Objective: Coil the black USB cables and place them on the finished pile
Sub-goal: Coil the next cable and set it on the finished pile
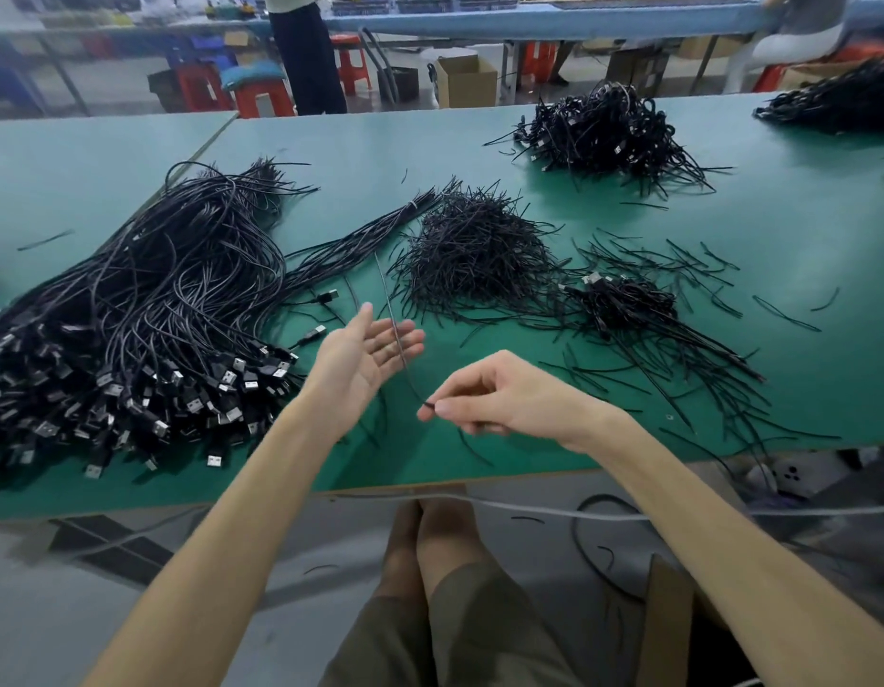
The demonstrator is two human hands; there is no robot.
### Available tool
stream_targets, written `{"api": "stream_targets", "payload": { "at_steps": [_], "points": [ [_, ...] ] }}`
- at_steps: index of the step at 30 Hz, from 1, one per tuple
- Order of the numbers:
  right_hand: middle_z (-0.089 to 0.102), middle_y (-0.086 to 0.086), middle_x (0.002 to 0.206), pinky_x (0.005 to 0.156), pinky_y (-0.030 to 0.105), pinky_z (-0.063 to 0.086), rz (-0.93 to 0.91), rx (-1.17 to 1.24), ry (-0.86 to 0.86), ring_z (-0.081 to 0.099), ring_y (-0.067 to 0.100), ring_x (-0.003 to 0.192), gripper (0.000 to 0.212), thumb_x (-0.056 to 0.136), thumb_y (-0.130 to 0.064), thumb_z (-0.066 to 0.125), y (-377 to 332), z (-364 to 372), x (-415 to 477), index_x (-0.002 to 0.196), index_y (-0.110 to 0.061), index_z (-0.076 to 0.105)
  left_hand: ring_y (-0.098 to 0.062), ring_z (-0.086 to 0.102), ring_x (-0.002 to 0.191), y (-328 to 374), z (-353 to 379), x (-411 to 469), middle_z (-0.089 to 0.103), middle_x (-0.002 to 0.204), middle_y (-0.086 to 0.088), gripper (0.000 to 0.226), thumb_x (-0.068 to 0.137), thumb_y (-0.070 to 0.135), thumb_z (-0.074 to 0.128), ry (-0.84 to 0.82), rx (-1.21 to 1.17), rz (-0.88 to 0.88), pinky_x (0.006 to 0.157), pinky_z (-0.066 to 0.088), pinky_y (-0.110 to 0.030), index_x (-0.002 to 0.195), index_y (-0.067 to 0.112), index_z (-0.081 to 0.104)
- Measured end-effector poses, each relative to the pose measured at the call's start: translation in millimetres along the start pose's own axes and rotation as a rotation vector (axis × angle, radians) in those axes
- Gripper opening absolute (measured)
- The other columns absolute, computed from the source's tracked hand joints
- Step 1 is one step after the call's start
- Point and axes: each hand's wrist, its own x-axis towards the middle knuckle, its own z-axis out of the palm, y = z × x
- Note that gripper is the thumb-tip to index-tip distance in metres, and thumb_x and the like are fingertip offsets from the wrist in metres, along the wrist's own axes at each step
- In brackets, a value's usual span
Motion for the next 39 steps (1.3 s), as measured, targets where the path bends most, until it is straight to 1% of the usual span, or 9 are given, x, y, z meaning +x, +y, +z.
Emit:
{"api": "stream_targets", "payload": {
  "at_steps": [3, 6, 11, 15, 18, 23, 30, 33, 39],
  "points": [
    [0.058, 0.003, 0.065, 0.049, 0.017, 0.032, 0.018, -0.016, -0.04, 0.043, 0.006, 0.052, 0.017, 0.098, -0.017, 0.066, 1, 1, -1, 0.107, -0.008, 0.077, -0.009, 0.052, 0.053, 3, -1, 0, 0.054, 0.072, 0.001, 0.029, 0.109, 0.019, 0.045, -0.067, 0.013, 0.057, 0.053, 0.051, -0.022, 0.115, -0.003, 0.062],
    [0.059, 0.003, 0.065, 0.049, 0.02, 0.03, 0.03, -0.011, 0.113, 0.04, 0.009, 0.052, 0.015, 0.098, -0.018, 0.066, 6, -1, 1, 0.104, -0.01, 0.078, -0.007, 0.035, 0.048, 5, -3, -6, 0.044, 0.069, 0.004, 0.026, 0.11, 0.014, 0.043, -0.088, 0.241, 0.128, 0.046, 0.038, -0.019, 0.113, 0.006, 0.067],
    [0.056, -0.005, 0.064, 0.046, 0.016, 0.028, 0.085, 0.107, 0.483, 0.038, 0.005, 0.049, 0.017, 0.101, -0.015, 0.061, 18, -11, 6, 0.099, -0.013, 0.077, -0.014, 0.04, 0.052, 0, 4, -30, 0.046, 0.07, 0.0, 0.023, 0.109, 0.009, 0.041, -0.394, 0.678, 0.156, 0.056, 0.049, -0.027, 0.101, 0.005, 0.062],
    [0.05, -0.006, 0.063, 0.047, 0.019, 0.025, 0.114, 0.199, 0.48, 0.032, 0.009, 0.053, 0.031, 0.106, -0.03, 0.053, 23, -9, 10, 0.1, -0.011, 0.077, -0.021, 0.049, 0.06, -3, 21, -46, 0.054, 0.065, -0.001, 0.028, 0.106, 0.002, 0.043, -0.717, 1.162, 0.21, 0.062, 0.046, -0.029, 0.088, 0.006, 0.064],
    [0.042, -0.005, 0.066, 0.046, 0.018, 0.023, 0.125, 0.264, 0.43, 0.029, 0.008, 0.053, 0.048, 0.102, -0.052, 0.048, 21, -8, 11, 0.098, -0.015, 0.079, -0.017, 0.05, 0.056, -9, 31, -54, 0.057, 0.065, 0.001, 0.029, 0.103, 0.001, 0.045, -0.872, 1.318, 0.155, 0.06, 0.045, -0.027, 0.086, 0.01, 0.067],
    [0.047, -0.008, 0.062, 0.043, 0.015, 0.029, 0.087, 0.341, 0.5, 0.038, 0.007, 0.053, 0.035, 0.102, -0.039, 0.057, 20, -8, 16, 0.082, -0.014, 0.07, -0.013, 0.049, 0.054, -14, 27, -49, 0.06, 0.066, 0.002, 0.025, 0.104, 0.005, 0.049, -0.709, 1.261, 0.248, 0.06, 0.044, -0.028, 0.095, 0.006, 0.073],
    [0.049, -0.004, 0.064, 0.045, 0.021, 0.024, 0.183, 0.517, 0.54, 0.033, 0.01, 0.049, 0.029, 0.102, -0.032, 0.057, 27, -13, 12, 0.082, -0.014, 0.069, -0.013, 0.06, 0.082, -14, 22, -44, 0.066, 0.085, 0.002, 0.002, 0.097, 0.011, 0.067, -0.624, 0.711, 0.339, 0.08, 0.047, -0.021, 0.098, 0.009, 0.066],
    [0.047, -0.005, 0.063, 0.043, 0.021, 0.021, 0.201, 0.655, 0.513, 0.03, 0.01, 0.049, 0.028, 0.101, -0.032, 0.057, 24, -12, 13, 0.081, -0.015, 0.067, -0.013, 0.064, 0.103, -16, 16, -39, 0.073, 0.108, 0.002, 0.018, 0.09, 0.013, 0.071, -0.579, 0.434, 0.333, 0.096, 0.047, -0.024, 0.106, 0.02, 0.073],
    [0.035, -0.005, 0.064, 0.042, 0.021, 0.014, 0.141, 1.086, 0.401, 0.025, 0.007, 0.046, 0.025, 0.104, -0.023, 0.048, 18, -9, 11, 0.082, -0.013, 0.056, -0.027, 0.057, 0.13, -30, 13, -32, 0.061, 0.139, -0.011, 0.055, 0.088, 0.025, 0.072, -0.472, 0.126, 0.114, 0.112, 0.043, -0.039, 0.138, 0.006, 0.06]
  ]
}}
